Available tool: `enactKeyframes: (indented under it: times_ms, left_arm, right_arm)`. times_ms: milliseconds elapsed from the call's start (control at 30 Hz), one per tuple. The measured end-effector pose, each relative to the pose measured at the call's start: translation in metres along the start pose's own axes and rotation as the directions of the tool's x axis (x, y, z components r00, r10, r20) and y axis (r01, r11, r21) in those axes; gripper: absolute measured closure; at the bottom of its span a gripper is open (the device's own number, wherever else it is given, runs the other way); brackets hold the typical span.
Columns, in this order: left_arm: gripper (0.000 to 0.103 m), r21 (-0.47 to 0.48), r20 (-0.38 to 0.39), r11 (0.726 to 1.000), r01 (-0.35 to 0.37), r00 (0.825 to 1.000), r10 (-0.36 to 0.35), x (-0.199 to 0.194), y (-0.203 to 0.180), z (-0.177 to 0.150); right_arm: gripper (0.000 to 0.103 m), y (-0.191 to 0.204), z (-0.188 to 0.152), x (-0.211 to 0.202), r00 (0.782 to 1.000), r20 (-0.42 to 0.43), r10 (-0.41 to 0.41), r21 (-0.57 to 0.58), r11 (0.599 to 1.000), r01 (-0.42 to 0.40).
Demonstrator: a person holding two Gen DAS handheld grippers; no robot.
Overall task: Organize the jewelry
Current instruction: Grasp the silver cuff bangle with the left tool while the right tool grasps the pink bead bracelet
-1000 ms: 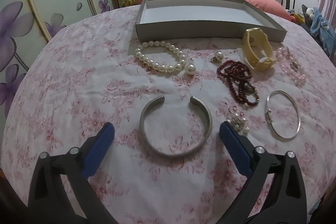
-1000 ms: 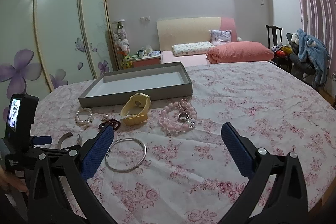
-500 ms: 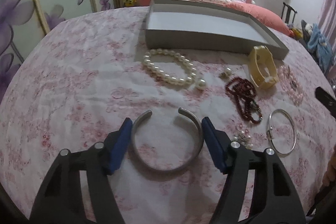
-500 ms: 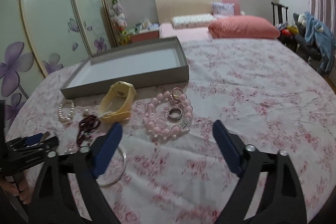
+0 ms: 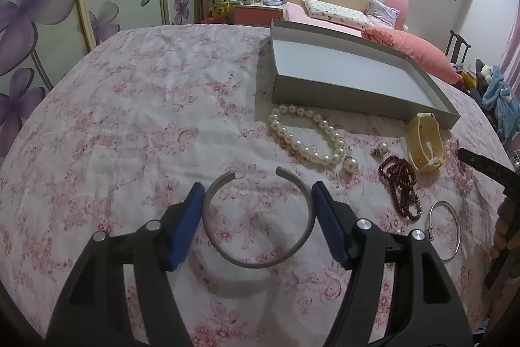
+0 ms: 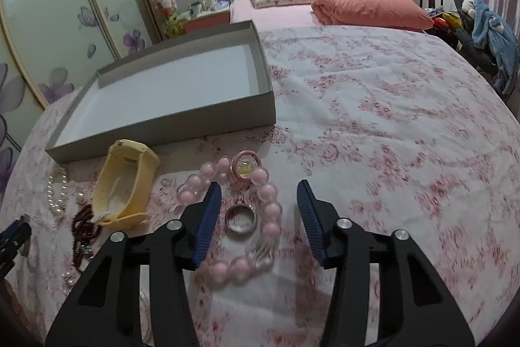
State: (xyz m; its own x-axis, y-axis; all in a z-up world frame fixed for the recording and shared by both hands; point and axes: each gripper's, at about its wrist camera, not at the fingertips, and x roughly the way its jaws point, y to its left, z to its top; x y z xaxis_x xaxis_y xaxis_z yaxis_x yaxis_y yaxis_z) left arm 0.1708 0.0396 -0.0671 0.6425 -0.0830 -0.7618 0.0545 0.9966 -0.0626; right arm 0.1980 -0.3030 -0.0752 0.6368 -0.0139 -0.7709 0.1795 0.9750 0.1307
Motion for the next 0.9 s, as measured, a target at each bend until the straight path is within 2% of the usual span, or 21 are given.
enactKeyframes:
  times_ms: [67,133,200,233,333,533,700,900]
  left_arm:
    - [0.037,0.002,-0.003,1.000,0.004,1.000,-0.004,0.001,0.000,0.000]
    - [0.037,0.004,-0.005,1.000,0.005,1.000,-0.005,0.003,0.000,0.001]
    - [0.037,0.007,-0.006,1.000,0.008,1.000,-0.008,0.004,0.000,0.001]
    - [0.037,0.009,-0.005,1.000,0.010,1.000,-0.010,0.004,-0.001,0.002]
    - [0.037,0.015,0.001,1.000,0.018,1.000,-0.018,0.004,-0.002,0.002]
    - [0.037,0.037,0.049,0.999,0.027,0.998,-0.028,-0.009,-0.006,0.004]
    - [0.037,0.040,0.112,0.999,0.036,0.993,-0.040,-0.023,-0.007,0.006]
    - [0.037,0.056,0.219,0.998,0.037,0.974,-0.049,-0.044,-0.013,0.007]
  right_arm:
    - [0.061,0.003,0.002,0.000,1.000,0.004,-0.020,-0.020,1.000,0.020]
    - [0.077,0.002,0.004,0.001,1.000,0.001,-0.017,-0.022,1.000,0.017]
    - [0.087,0.005,0.003,0.001,0.999,0.003,-0.042,-0.044,0.998,0.042]
    - [0.089,0.007,0.001,-0.001,0.999,0.003,-0.042,-0.057,0.997,0.042]
    - [0.089,0.009,-0.002,-0.005,1.000,0.009,-0.011,-0.067,0.998,0.011]
    - [0.089,0.015,-0.004,-0.037,0.990,0.115,0.081,-0.078,0.994,-0.072]
    - [0.089,0.023,0.000,-0.065,0.963,0.210,0.171,-0.099,0.983,-0.153]
    - [0.089,0.033,0.003,-0.090,0.925,0.287,0.250,-0.115,0.967,-0.226]
